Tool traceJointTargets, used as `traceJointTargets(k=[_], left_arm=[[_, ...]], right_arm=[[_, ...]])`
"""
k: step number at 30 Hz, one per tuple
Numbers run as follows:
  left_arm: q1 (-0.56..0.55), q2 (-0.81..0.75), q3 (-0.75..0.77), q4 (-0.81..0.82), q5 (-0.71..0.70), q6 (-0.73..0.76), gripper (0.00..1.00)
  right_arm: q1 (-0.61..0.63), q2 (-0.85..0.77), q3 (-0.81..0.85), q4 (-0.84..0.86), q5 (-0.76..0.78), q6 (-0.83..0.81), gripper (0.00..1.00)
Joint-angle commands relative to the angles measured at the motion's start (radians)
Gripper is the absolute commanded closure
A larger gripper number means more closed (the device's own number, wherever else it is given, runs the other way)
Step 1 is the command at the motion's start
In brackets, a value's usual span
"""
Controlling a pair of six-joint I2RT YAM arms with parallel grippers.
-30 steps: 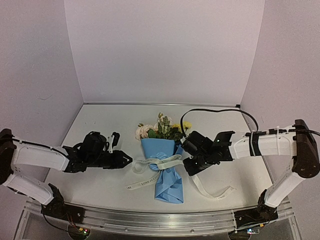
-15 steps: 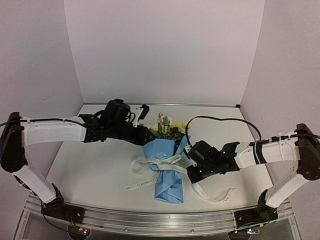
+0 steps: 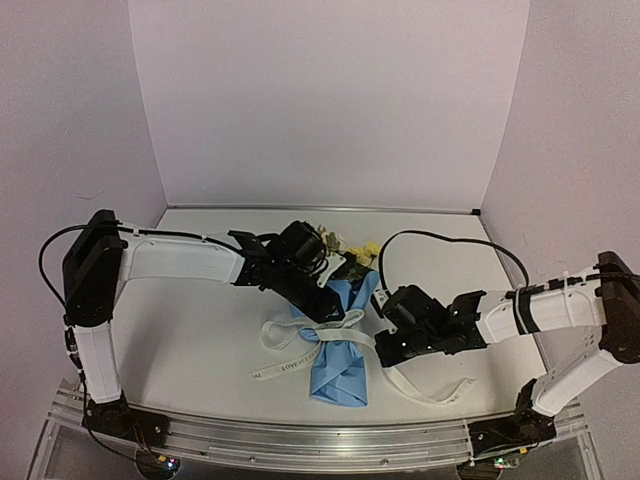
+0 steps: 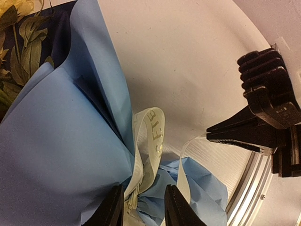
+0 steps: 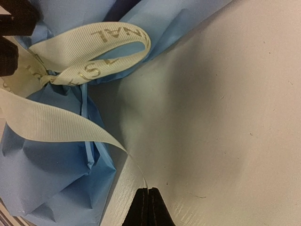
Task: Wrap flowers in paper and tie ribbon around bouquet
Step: Cross the half-tied ribbon over the folded bouquet.
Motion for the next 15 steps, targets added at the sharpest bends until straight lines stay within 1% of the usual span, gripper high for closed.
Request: traceJointTargets(k=[1, 7, 12, 14, 15], left_arm=[[-0.001, 0.039, 0.075, -0.062, -0.043, 0.040, 0.69], [-0.001, 0.082, 0.088, -0.077, -0.062, 0.043, 0.69], [-0.001, 0.094, 0.084, -0.069, -0.064, 0.043, 0.64], [-0.001, 0.097, 0.083, -0.064, -0.072, 0.042, 0.65], [-0.001, 0.096, 0.082, -0.060, -0.074, 0.042, 0.69]], right_arm=[[0.007, -0.035, 0.003, 0.036, 0.001, 0.013, 1.00], [0.007, -0.034, 0.006, 0.036, 0.002, 0.012, 1.00], [0.007, -0.037, 0.006, 0.036, 0.001, 0.013, 1.00], [0.007, -0.041, 0.004, 0.036, 0.002, 0.013, 1.00], [0.007, -0.043, 0.004, 0.036, 0.003, 0.013, 1.00]])
